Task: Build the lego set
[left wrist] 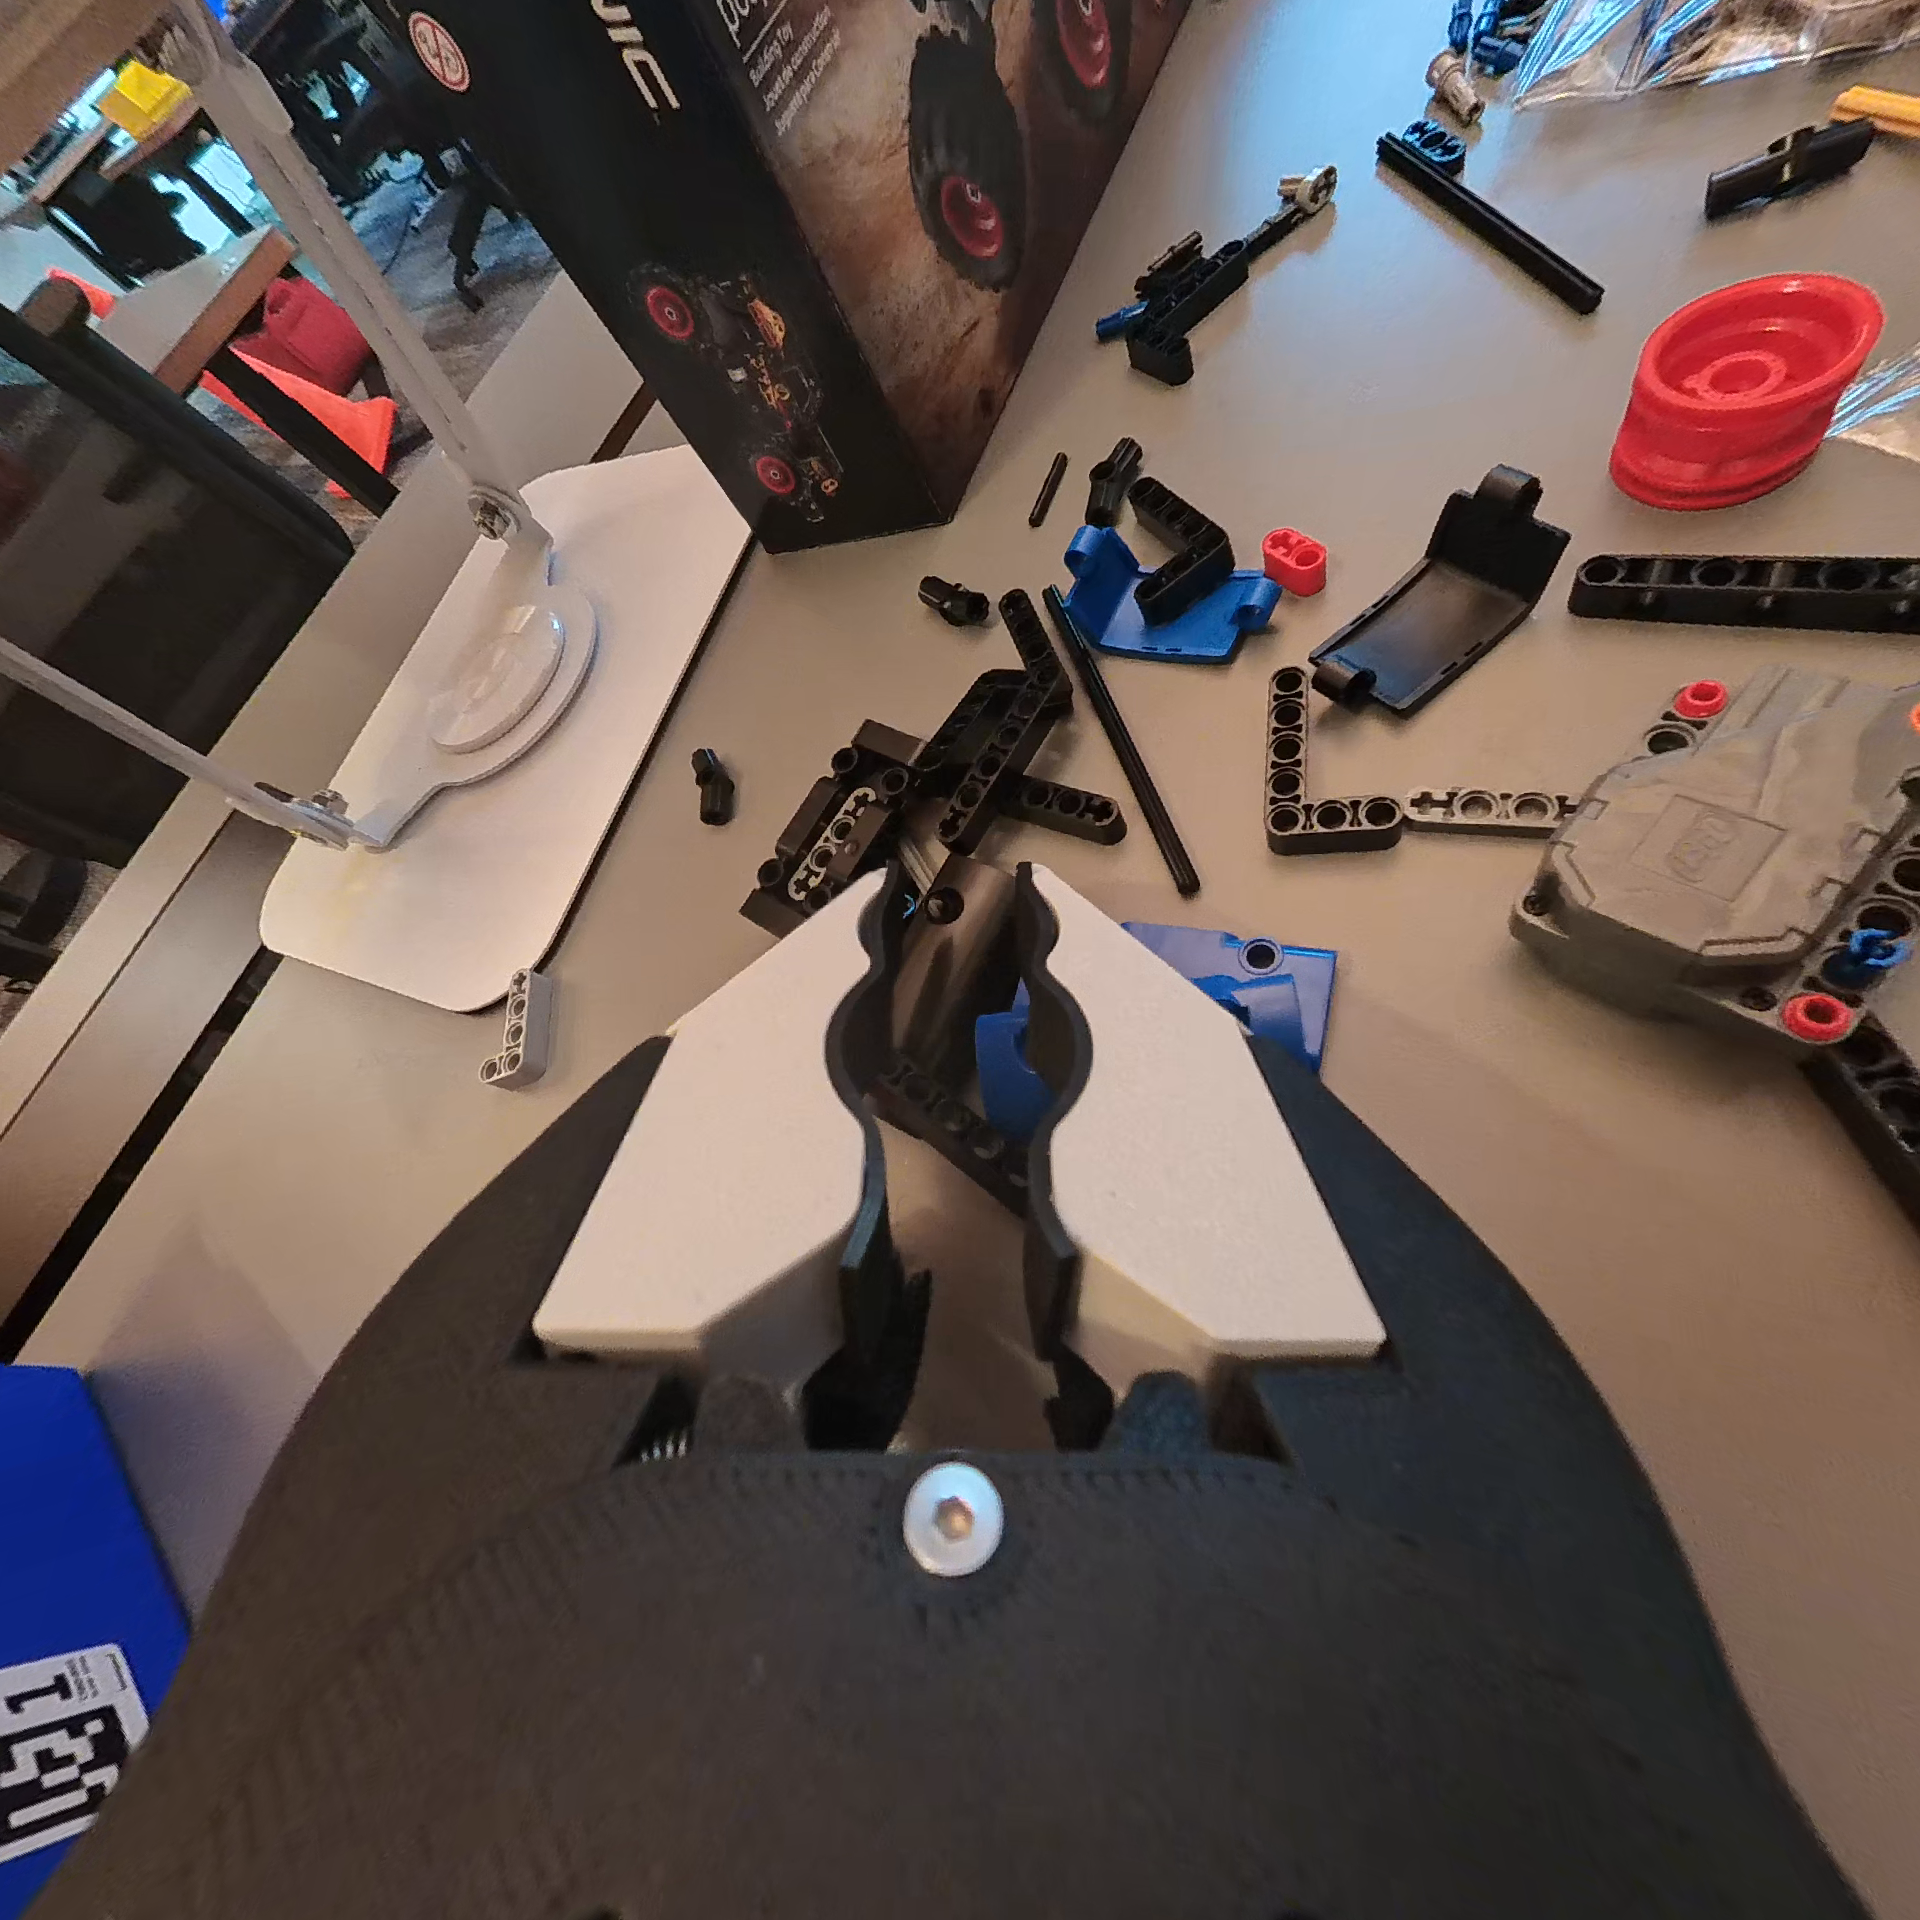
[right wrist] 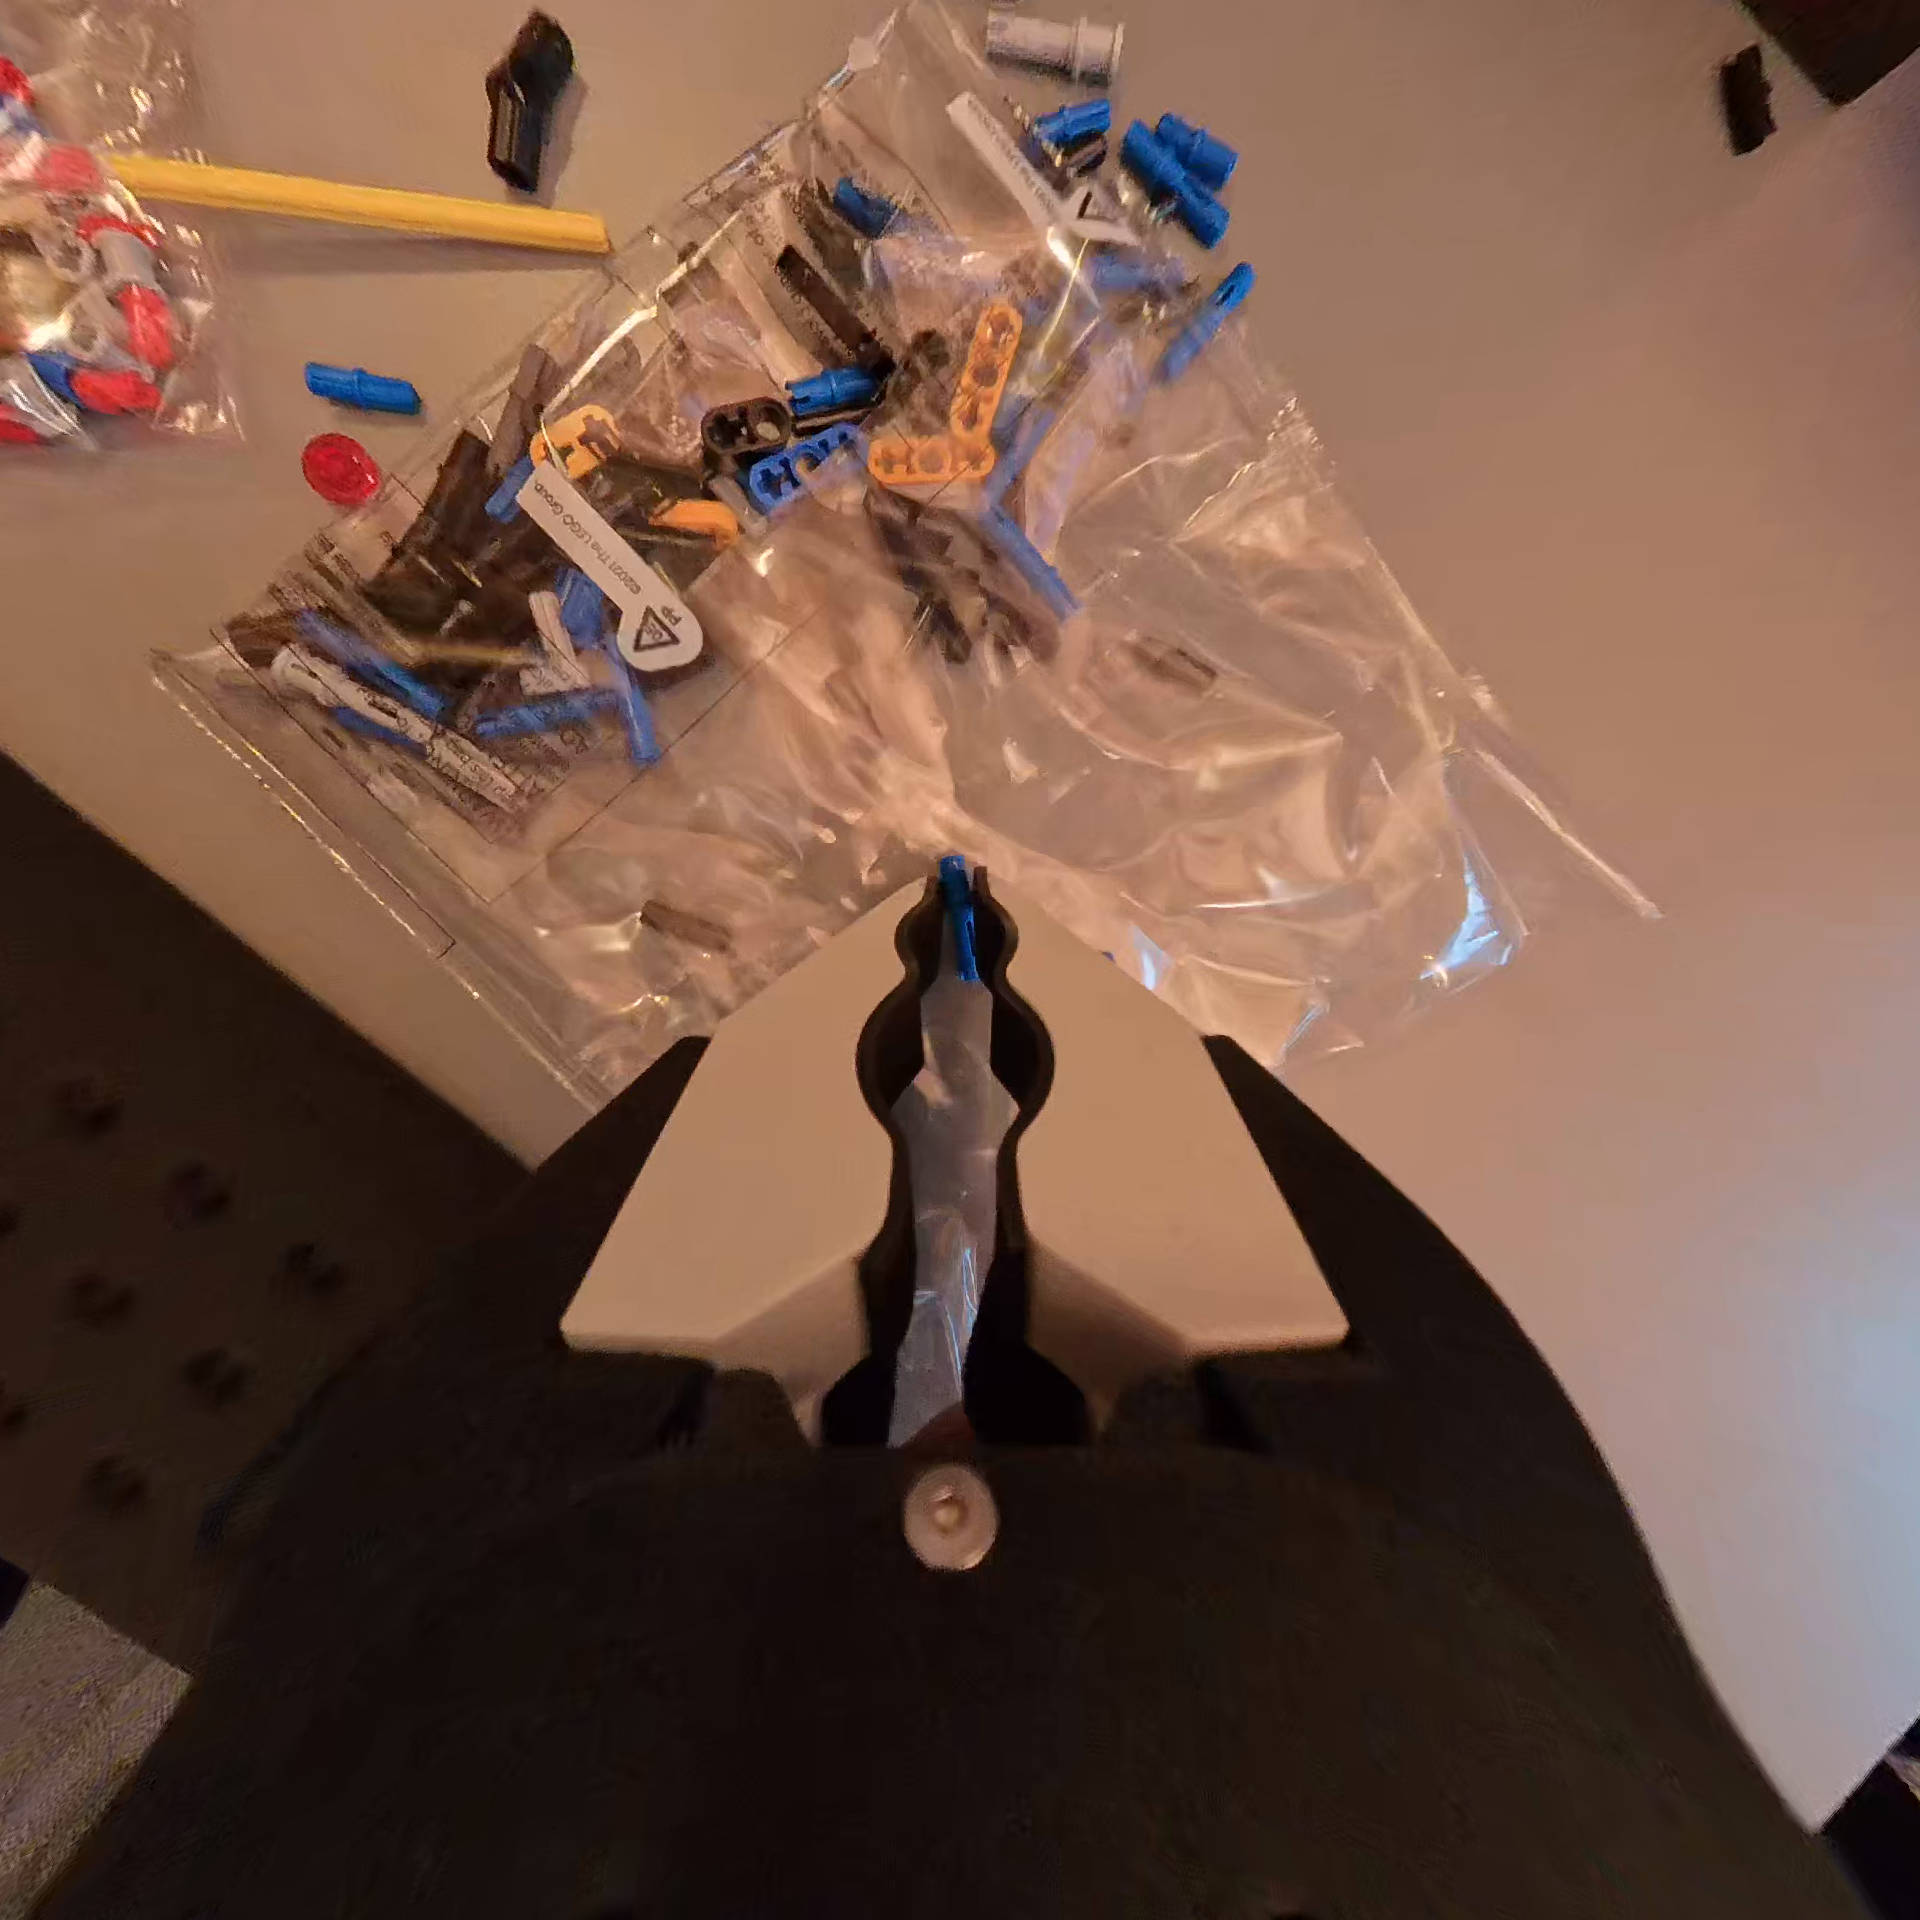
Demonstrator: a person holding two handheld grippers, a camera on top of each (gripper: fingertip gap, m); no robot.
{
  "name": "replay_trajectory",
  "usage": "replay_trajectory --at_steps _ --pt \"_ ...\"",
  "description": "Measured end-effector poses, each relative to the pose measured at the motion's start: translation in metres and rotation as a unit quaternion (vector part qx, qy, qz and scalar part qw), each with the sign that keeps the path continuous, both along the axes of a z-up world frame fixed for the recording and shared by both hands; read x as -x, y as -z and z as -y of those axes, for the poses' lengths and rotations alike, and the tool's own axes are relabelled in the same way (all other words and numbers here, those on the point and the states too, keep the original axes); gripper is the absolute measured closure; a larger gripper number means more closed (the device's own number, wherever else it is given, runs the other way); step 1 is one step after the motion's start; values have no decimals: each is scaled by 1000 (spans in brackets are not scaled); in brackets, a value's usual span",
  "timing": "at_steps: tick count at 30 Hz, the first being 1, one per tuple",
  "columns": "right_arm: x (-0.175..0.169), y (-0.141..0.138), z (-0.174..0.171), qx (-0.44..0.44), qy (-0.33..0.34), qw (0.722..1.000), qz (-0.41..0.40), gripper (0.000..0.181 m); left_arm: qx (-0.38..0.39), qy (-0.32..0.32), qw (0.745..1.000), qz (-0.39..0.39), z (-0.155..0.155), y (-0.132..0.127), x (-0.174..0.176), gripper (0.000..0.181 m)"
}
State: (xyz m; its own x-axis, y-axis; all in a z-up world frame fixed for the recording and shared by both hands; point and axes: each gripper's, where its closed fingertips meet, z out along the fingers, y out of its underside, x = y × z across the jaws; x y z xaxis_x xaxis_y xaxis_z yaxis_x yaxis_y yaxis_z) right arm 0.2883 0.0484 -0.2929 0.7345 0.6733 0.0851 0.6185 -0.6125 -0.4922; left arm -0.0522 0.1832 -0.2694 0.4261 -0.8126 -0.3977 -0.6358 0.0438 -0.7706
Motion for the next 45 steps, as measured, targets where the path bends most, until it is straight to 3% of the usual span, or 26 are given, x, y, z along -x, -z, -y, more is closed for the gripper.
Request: replay_trajectory --at_steps 9,14,18,24,30,36,45 --pt "40 -71 -20 -98 -9 982 -160 178 -30 1 999 30 3 -25 -2 157" --pt "103 -114 -29 -135 -66 957 -249 178 -71 19 996 57 15 -51 -11 153" --pt "165 -128 -36 -133 -112 936 -306 178 -113 39 991 66 30 -71 -22 151" --pt "245 -139 -48 -115 -148 903 -387 178 -135 61 984 102 44 -88 -28 145" --pt "293 -136 -55 -85 -167 891 -414 178 -171 90 975 108 60 -101 -35 150" --pt "309 -129 -56 -68 -170 887 -423 178 -171 101 974 113 64 -104 -36 162" --pt "305 -128 -61 -50 -153 871 -464 178 -174 113 972 113 68 -105 -39 170"
